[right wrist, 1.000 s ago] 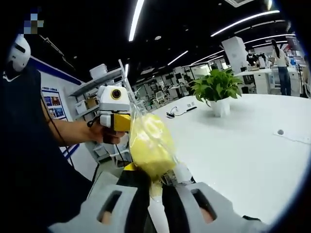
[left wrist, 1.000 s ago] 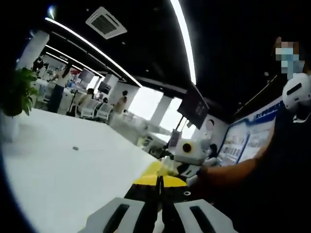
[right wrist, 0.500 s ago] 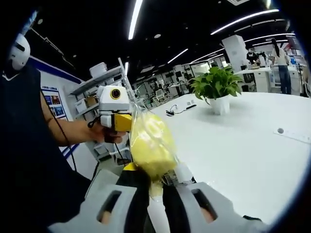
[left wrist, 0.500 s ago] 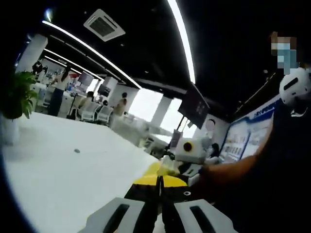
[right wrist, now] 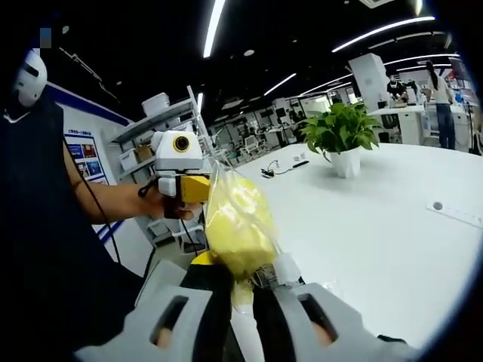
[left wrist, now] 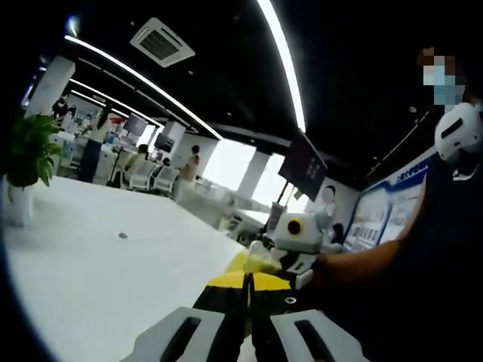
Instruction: Compare the silicone blocks by pressing each to a similar depth, holding the contact briefly, and releasing to observe deformation and rebound differences across the visible hardness samples.
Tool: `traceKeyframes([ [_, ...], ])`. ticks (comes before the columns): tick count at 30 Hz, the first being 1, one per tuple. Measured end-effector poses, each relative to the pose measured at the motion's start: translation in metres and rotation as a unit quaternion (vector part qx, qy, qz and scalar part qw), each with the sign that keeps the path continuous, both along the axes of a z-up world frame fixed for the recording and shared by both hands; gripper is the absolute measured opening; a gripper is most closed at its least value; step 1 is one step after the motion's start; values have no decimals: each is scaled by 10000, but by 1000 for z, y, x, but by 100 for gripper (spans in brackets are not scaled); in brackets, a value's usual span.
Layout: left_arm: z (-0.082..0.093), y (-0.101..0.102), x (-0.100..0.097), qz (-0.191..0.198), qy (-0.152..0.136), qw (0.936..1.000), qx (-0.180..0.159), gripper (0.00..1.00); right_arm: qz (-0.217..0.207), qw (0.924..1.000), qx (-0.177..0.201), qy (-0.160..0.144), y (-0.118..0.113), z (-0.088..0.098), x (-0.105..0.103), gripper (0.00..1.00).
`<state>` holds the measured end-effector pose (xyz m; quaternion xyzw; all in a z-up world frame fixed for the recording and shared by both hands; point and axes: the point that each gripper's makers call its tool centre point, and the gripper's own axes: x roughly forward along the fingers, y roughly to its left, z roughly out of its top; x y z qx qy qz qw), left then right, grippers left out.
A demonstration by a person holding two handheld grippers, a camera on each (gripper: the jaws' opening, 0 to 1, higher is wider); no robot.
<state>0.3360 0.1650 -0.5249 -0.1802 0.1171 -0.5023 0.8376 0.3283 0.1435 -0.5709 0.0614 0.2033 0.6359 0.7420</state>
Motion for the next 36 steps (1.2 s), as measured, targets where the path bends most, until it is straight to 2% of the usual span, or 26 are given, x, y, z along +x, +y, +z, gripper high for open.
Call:
traceKeyframes([
  [1, 0, 1, 1, 34, -100, 9999, 40, 0, 0, 10000, -14, -46, 0, 0, 0, 5],
  [3, -1, 1, 1, 76, -120, 9999, 91, 0, 1, 9999, -72, -78, 1, 0, 0, 5],
  [5, -3, 3, 4, 152, -24, 9998, 85, 0, 20, 9999, -98, -60, 1, -1, 0, 5],
  [9, -3, 3, 4, 202, -65, 9997, 119, 0, 30, 9999, -102, -41, 1, -2, 1, 5],
  [11, -4, 5, 3, 185, 146, 9997, 68, 0, 68, 9999, -87, -19, 3, -3, 1, 5],
  [14, -4, 8, 2, 191, 129, 9997, 96, 0, 101, 9999, -90, -53, 6, -3, 0, 5],
  [17, -1, 11, 0, 211, -251, 9993, 162, 0, 111, 9999, -64, -72, 9, 0, 0, 4],
  [25, -1, 11, 2, 230, -25, 9997, 42, 0, 127, 9999, -52, -51, 10, 0, 2, 3],
  [27, 2, 12, 2, 271, -166, 9995, 53, 0, 114, 9999, 1, -17, 11, 2, 3, 3],
  [28, 2, 12, 3, 307, -29, 9995, 7, 0, 112, 9999, -1, -18, 11, 2, 4, 4],
  [30, 2, 13, 3, 308, 60, 9995, -35, 0, 130, 9999, -3, -31, 12, 3, 3, 4],
  [32, 3, 13, 2, 284, -76, 9996, 40, 0, 141, 9999, 0, -60, 12, 3, 3, 4],
  [33, 4, 12, 2, 258, -401, 9987, 204, 0, 143, 9998, 7, -111, 11, 3, 3, 4],
  [34, 4, 11, 0, 194, -586, 9976, 313, 0, 151, 9998, -2, -116, 11, 3, 3, 4],
  [35, 3, 11, -1, 234, -393, 9986, 261, 0, 149, 9998, -16, -125, 11, 2, 3, 4],
  [36, 3, 11, 0, 251, -376, 9986, 267, 0, 142, 9998, -25, -121, 11, 2, 3, 4],
])
